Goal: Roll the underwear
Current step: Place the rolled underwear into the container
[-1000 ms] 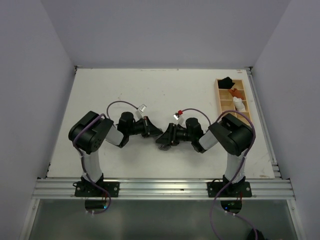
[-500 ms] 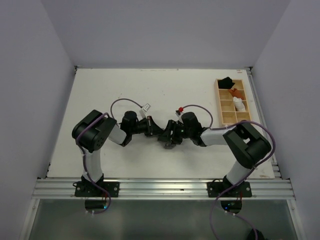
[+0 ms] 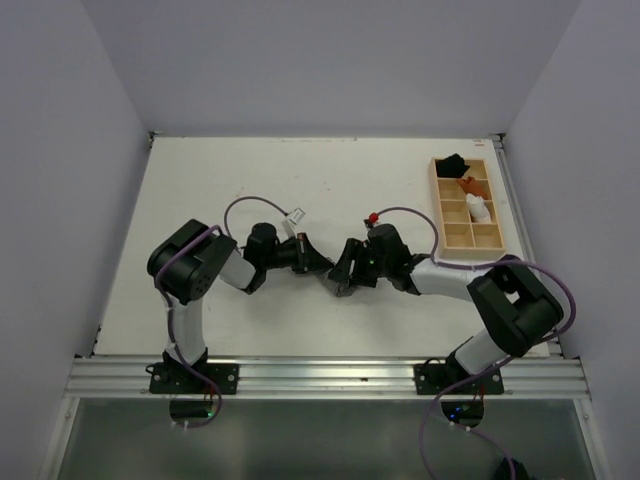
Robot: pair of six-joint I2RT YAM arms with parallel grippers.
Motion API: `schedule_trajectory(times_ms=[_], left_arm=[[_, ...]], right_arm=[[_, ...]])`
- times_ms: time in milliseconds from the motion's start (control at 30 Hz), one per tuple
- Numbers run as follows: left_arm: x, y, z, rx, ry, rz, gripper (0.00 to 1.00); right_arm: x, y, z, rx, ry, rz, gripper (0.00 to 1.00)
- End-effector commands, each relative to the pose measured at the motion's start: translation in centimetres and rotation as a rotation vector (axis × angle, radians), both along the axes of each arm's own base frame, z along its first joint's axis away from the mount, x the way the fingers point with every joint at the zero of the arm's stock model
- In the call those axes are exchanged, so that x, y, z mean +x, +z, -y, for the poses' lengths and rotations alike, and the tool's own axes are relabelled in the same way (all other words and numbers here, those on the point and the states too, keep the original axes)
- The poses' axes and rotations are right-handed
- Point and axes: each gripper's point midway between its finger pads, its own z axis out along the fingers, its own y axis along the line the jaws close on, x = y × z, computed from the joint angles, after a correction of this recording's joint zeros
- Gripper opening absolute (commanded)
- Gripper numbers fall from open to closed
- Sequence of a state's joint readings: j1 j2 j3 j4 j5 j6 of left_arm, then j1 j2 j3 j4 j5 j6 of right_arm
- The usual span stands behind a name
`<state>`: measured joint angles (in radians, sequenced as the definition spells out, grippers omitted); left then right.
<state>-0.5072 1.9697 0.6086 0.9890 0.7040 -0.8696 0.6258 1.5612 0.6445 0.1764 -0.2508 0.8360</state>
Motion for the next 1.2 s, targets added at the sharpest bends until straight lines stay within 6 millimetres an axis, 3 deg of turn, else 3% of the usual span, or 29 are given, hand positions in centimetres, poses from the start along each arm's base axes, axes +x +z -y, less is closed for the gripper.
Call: schedule_trajectory(times_ms=[0, 267, 467, 933, 1167], left_arm=[[-4.2, -9.4, -3.6, 0.278, 0.014, -0.204, 0.00], [-4.0, -9.3, -3.5, 0.284, 0.012, -0.199, 0.00], [-4.0, -9.4, -3.4, 0.293, 0.005, -0.189, 0.00], [-3.9, -9.2, -3.1, 0.290, -0.002, -0.182, 0.00], [-3.7, -9.2, -3.0, 0.293, -0.005, -0.179, 0.00]], right_arm=[[0.1, -2.1, 3.8, -0.169, -0.079, 0.003, 0.64], [-0.1, -1.3, 5.3, -0.281, -0.035, 0.019, 0.66], [-0.6, -0.6, 4.5, -0.253, 0.037, -0.011, 0.70], [-1.8, -3.5, 2.6, -0.127, 0.144, -0.158, 0.71], [-3.2, -4.5, 2.5, -0.106, 0.179, -0.205, 0.61]])
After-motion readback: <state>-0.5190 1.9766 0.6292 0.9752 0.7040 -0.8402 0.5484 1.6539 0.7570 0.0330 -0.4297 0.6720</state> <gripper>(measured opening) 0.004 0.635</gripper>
